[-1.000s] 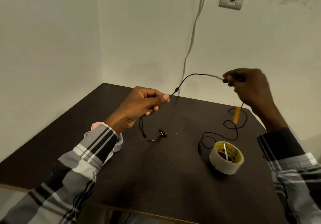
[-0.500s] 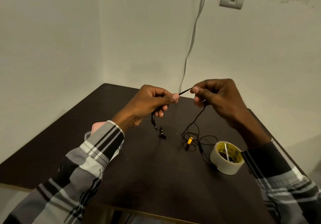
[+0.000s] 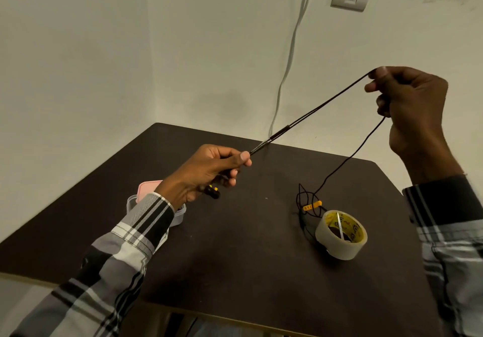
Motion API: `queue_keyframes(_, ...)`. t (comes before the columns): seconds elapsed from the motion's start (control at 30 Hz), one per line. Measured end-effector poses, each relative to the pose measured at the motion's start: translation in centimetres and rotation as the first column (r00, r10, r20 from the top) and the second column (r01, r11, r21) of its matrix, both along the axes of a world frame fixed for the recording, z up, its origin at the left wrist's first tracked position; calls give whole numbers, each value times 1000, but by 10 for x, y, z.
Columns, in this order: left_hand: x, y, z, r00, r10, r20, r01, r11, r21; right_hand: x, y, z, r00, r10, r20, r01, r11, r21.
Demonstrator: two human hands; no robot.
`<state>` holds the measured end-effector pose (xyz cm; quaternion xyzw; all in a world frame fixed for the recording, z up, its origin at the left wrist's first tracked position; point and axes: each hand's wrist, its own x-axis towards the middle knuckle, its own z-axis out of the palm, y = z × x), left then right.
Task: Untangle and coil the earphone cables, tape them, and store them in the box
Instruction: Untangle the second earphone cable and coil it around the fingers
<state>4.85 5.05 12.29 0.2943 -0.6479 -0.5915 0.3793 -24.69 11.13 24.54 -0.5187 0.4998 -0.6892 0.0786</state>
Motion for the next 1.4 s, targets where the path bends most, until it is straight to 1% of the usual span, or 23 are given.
queue_keyframes(0.1,4,-4,-12,1000,7,15,-7,1000,23,-5,-1,0,998,-39,39,40,999,-17)
queue_keyframes(0.2,6,-10,-25,993,69,93,-65,997,-47,-6,-2,-3,999,-40,21,40,999,0)
queue_keyframes(0.27,7,-15,-34,974,151,170,-131,984,-124,-1,-2,-3,999,-6,-53,10,998,70)
queue_keyframes(0.33,10,-24,-46,934,236,268,-179,959,-221,7,0,-3,988,58,-143,-37,989,146)
queue_keyframes(0.43,16,-38,-58,835,319,448,-188,931,-314,23,1,-4,943,175,-282,-106,964,243)
queue_keyframes(0.47,15,-40,-59,804,349,481,-200,921,-334,29,1,-6,922,210,-324,-119,954,277)
queue_keyframes(0.5,13,-39,-56,789,384,480,-226,907,-355,36,-1,-8,901,239,-362,-126,943,309)
queue_keyframes(0.53,9,-36,-50,795,417,441,-254,888,-382,43,-3,-11,880,265,-394,-130,932,337)
queue_keyframes(0.6,0,-26,-32,858,439,267,-306,854,-420,56,-8,-17,844,312,-436,-136,911,388)
queue_keyframes(0.67,-11,-11,-10,925,369,92,-302,860,-412,66,-13,-22,816,344,-464,-139,896,421)
queue_keyframes(0.7,-17,-4,1,949,313,31,-274,873,-403,70,-15,-25,801,363,-477,-147,890,431)
queue_keyframes(0.77,-28,7,13,974,222,-34,-216,881,-420,77,-17,-30,764,410,-499,-176,876,450)
queue_keyframes(0.83,-37,14,16,973,223,-53,-222,865,-450,78,-16,-34,734,455,-505,-211,859,467)
queue_keyframes(0.93,-39,12,11,946,313,-80,-314,833,-455,68,-10,-37,736,478,-480,-220,839,498)
queue_keyframes(1.03,-30,3,3,916,386,-106,-392,815,-426,50,-3,-36,783,450,-429,-194,832,519)
queue_keyframes(1.13,-9,-8,-5,848,512,-135,-522,762,-383,23,4,-31,850,355,-389,-124,853,507)
queue_keyframes(1.2,7,-16,-13,803,584,-114,-583,735,-346,4,8,-27,891,282,-355,-84,872,483)
queue_keyframes(1.27,20,-22,-22,793,608,-45,-589,745,-313,-7,11,-26,909,235,-343,-56,887,458)
queue_keyframes(1.33,23,-24,-27,827,561,38,-526,796,-298,-8,11,-27,912,218,-347,-42,892,450)
queue_keyframes(1.4,17,-23,-29,855,513,76,-470,829,-304,-1,8,-29,908,241,-341,-66,890,452)
